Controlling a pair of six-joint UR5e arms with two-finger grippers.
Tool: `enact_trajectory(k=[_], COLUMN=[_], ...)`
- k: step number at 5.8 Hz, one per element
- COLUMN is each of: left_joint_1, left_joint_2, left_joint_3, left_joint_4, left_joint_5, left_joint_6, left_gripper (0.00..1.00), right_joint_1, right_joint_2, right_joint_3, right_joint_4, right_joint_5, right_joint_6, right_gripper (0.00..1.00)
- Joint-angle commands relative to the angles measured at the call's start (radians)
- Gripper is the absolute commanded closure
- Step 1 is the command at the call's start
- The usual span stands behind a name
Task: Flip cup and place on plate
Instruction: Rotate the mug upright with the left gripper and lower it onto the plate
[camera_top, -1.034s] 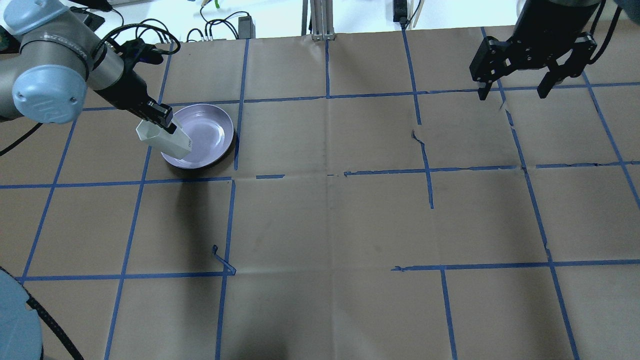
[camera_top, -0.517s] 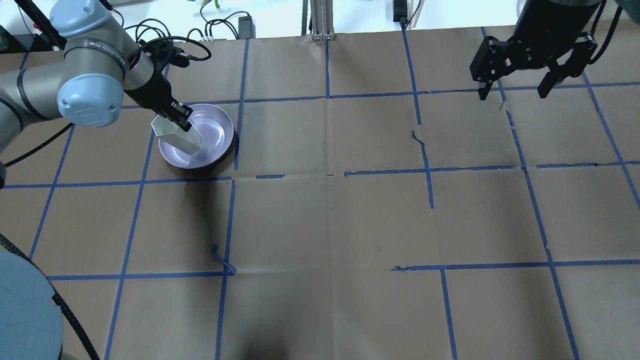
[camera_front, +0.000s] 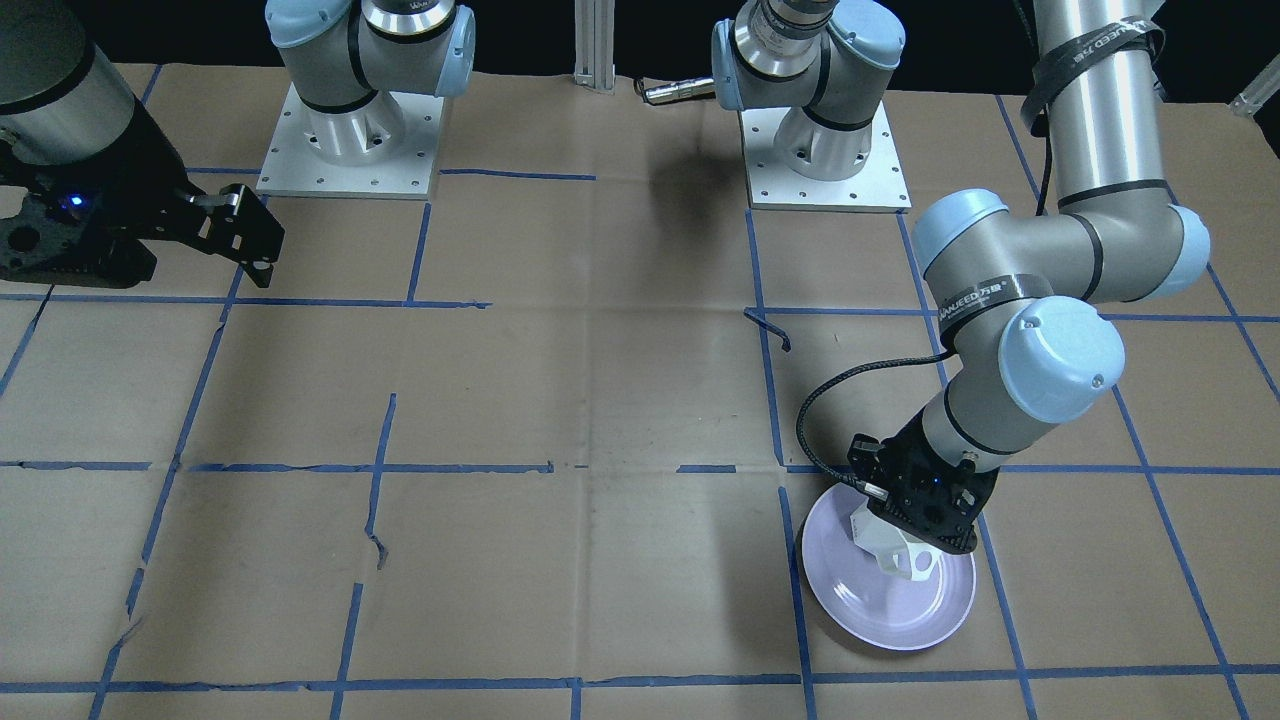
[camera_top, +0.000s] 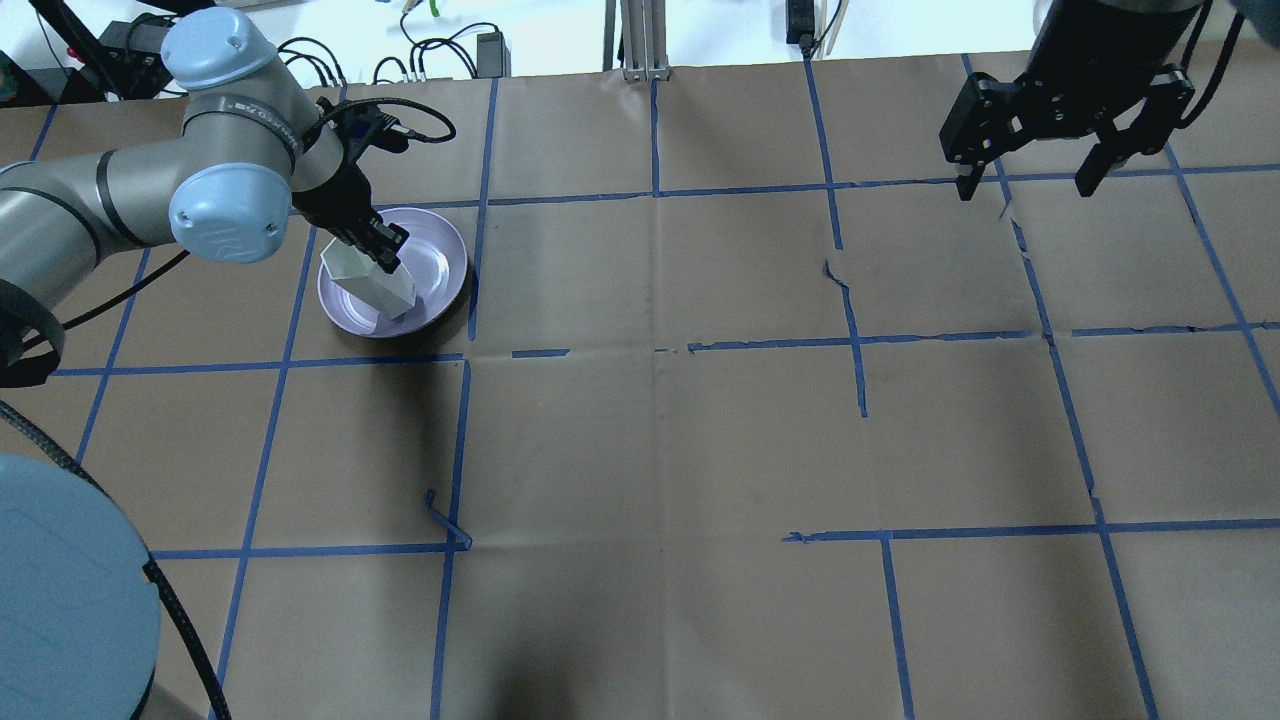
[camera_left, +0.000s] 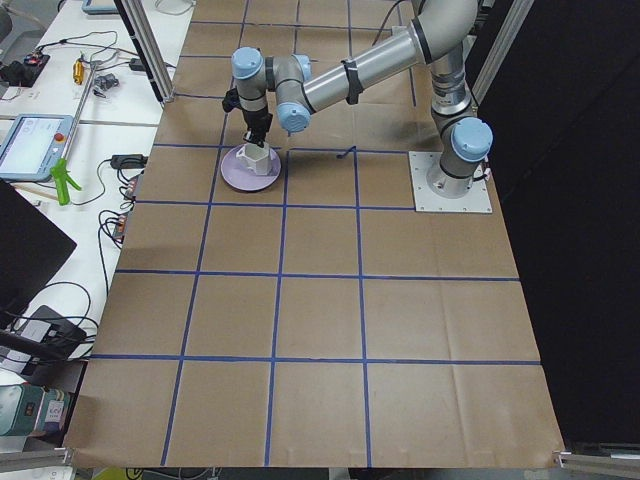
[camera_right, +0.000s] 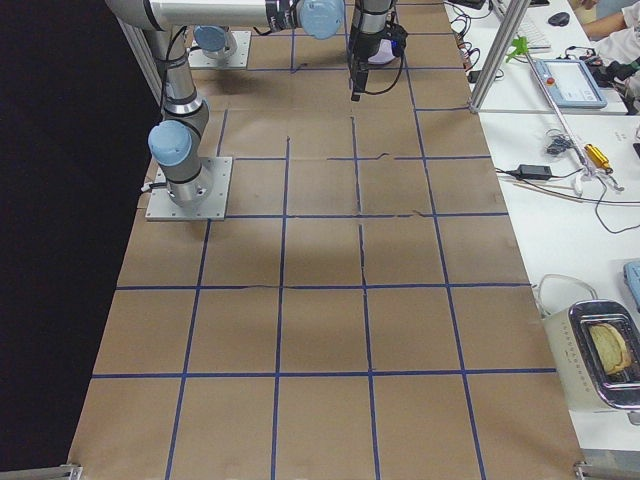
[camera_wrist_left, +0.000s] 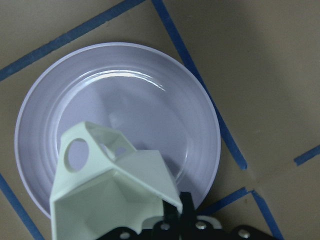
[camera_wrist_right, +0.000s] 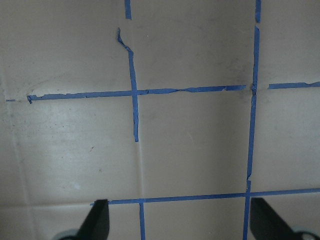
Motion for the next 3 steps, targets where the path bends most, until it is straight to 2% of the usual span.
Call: enact_trajectory(k=[1, 3], left_joint_1=[-0.001, -0.013], left_joint_2=[-0.003, 0.047], left_joint_3=[0.001, 0.002], left_joint_4=[0.011, -0.014], left_joint_5=[0.006, 0.003], left_joint_6=[0.0, -0.024], left_gripper=[0.01, 0.01], right_joint_1=[0.0, 0.0], right_joint_2=[0.0, 0.0], right_joint_3=[0.0, 0.0], right_joint_4=[0.0, 0.0], right_joint_5=[0.0, 0.0], right_joint_6=[0.0, 0.0], right_gripper=[0.0, 0.0])
